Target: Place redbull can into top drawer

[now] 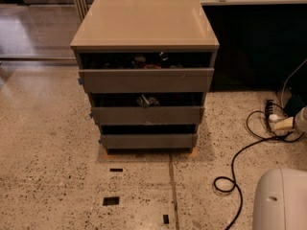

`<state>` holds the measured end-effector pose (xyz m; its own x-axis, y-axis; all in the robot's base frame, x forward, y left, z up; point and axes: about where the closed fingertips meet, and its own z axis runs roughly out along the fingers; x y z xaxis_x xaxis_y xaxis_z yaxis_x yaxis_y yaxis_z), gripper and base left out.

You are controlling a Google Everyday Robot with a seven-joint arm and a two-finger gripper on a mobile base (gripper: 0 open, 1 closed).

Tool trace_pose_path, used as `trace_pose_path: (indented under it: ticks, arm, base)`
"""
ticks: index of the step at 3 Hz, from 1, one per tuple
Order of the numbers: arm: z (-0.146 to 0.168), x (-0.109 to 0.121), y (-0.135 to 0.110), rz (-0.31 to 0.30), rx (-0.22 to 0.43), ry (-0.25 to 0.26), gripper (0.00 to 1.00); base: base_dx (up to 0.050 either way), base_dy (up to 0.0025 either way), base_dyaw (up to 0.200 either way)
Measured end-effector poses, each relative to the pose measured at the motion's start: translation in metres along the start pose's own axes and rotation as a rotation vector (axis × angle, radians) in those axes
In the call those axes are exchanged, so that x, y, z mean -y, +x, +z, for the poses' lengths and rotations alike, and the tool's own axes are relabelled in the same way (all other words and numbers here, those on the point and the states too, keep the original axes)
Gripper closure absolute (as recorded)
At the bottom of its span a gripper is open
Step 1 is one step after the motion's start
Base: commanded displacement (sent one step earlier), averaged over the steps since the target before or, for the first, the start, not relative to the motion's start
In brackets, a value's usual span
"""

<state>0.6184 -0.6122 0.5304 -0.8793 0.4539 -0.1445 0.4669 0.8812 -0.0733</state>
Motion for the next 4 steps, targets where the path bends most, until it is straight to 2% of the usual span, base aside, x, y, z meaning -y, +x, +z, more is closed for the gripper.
trace_pose_path:
  ticks: [1,2,3,4]
  arm:
    - [0.015,0.009,-0.024,0.012,0.068,0.144,0.00]
    - [0.029,0.031,-0.095,0.027,0.366,0.431,0.00]
    - [0.085,0.047,-0.073,0.051,0.481,0.627,0.00]
    - [0.085,0.047,-0.073,0.051,0.480,0.627,0.00]
  base:
    - [0.000,0.00000,0.000]
    - [0.000,0.00000,0.000]
    - [0.000,0.00000,0.000]
    - [0.000,0.00000,0.000]
